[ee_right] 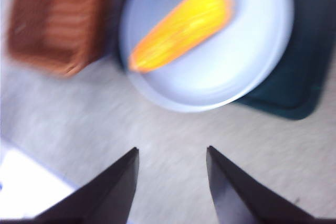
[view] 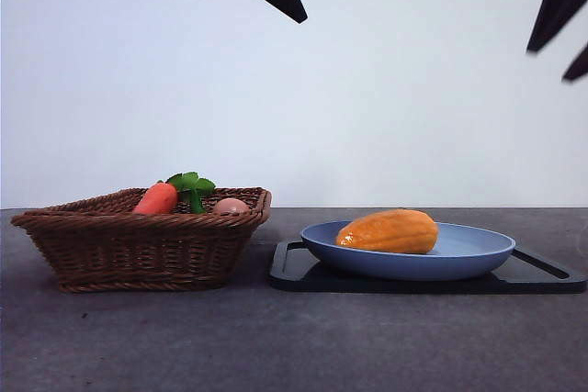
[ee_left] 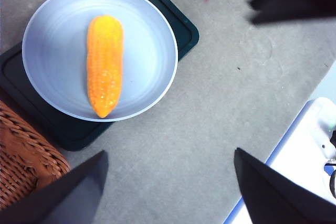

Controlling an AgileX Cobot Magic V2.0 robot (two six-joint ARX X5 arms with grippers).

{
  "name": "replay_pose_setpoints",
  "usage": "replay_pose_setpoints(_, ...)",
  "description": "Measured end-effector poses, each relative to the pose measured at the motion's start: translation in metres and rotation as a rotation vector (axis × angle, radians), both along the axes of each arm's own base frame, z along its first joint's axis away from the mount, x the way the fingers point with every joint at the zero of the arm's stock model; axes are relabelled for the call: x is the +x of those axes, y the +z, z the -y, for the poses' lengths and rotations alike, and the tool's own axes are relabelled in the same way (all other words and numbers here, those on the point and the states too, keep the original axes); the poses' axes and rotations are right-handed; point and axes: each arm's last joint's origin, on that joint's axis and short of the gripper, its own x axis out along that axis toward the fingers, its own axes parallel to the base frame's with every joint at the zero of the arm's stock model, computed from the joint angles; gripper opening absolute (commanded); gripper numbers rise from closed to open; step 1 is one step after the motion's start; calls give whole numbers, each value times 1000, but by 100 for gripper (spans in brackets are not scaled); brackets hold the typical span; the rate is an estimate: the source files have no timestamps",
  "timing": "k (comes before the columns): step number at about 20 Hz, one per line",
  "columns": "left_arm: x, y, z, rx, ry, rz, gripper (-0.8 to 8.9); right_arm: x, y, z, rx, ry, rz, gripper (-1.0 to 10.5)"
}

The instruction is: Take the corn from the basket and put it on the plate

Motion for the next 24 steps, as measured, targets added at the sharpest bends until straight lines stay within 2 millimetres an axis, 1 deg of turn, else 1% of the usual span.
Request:
replay_pose_setpoints(3, 0, 0, 0, 5, 0, -4, 169, -31, 16, -8, -3, 71, 49, 113)
replay_pose_setpoints(5, 0, 0, 0, 6, 0, -4, 40, -46, 21, -12, -9, 126, 63, 27)
replay_pose_setpoints(6, 0, -1, 0, 7, 0, -5, 1, -53, 23, -14, -15, 159, 77, 1)
replay_pose_setpoints(8, 0, -1, -1, 9, -3, -4, 6, -63, 27, -17, -25, 215, 115, 2)
replay_pose_setpoints(10, -1, -1, -1, 11, -6, -3, 6, -67, 28, -18, -27, 241, 134, 2)
replay_pose_setpoints(15, 0, 0, 0, 4, -12, 10, 6, -66, 29, -19, -29, 250, 149, 2)
replay_pose_setpoints(24, 7, 11, 8, -115, -11, 109, 6, -63, 30, -19, -26, 249, 180, 2)
